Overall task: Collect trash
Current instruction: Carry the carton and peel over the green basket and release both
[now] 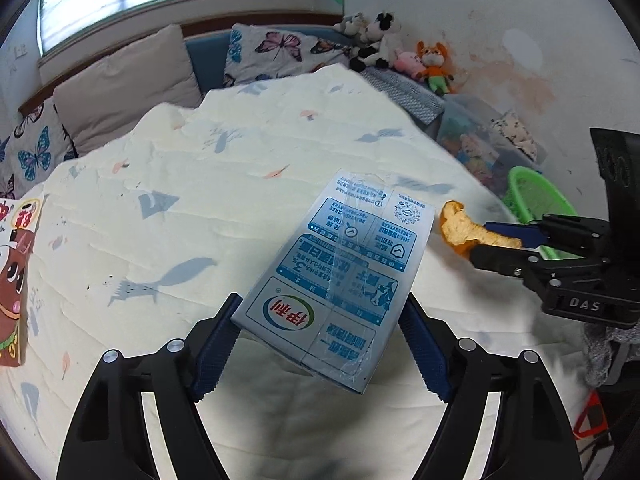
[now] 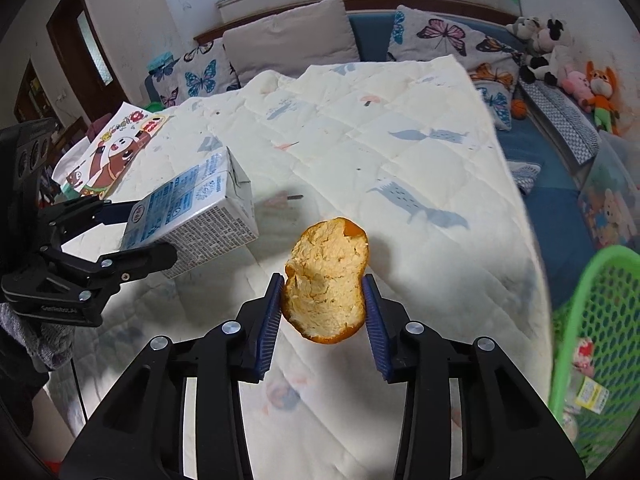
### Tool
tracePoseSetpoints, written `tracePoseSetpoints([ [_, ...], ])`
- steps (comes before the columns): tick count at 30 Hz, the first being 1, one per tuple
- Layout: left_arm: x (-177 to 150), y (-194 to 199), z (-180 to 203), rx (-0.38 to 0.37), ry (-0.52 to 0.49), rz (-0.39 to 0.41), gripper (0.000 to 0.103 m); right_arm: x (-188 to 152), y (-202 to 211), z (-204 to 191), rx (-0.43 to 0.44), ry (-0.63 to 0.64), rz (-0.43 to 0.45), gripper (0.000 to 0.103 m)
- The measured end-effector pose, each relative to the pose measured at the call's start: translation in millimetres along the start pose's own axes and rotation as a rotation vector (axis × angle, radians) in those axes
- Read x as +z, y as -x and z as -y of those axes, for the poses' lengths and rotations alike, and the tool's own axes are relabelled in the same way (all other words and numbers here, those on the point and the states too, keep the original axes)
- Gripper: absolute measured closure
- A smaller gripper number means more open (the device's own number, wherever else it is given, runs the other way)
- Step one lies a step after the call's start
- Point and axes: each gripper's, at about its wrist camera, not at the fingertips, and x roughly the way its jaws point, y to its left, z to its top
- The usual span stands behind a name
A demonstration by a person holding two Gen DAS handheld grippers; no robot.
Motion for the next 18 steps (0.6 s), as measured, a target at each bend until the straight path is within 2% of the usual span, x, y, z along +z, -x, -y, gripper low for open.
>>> tracePoseSetpoints([
  [11,2.4,28.6,74.5,-0.051,-0.057,0.044,0.027,-36.2,61.8,50.7,-0.073,-0.073,0.052,0.063],
  [18,12.0,29.1,126.0,-0.100,-0.108,0.058,0.027,-65.5,97.2,104.0,-0.173,-0.147,0.063,0.063],
])
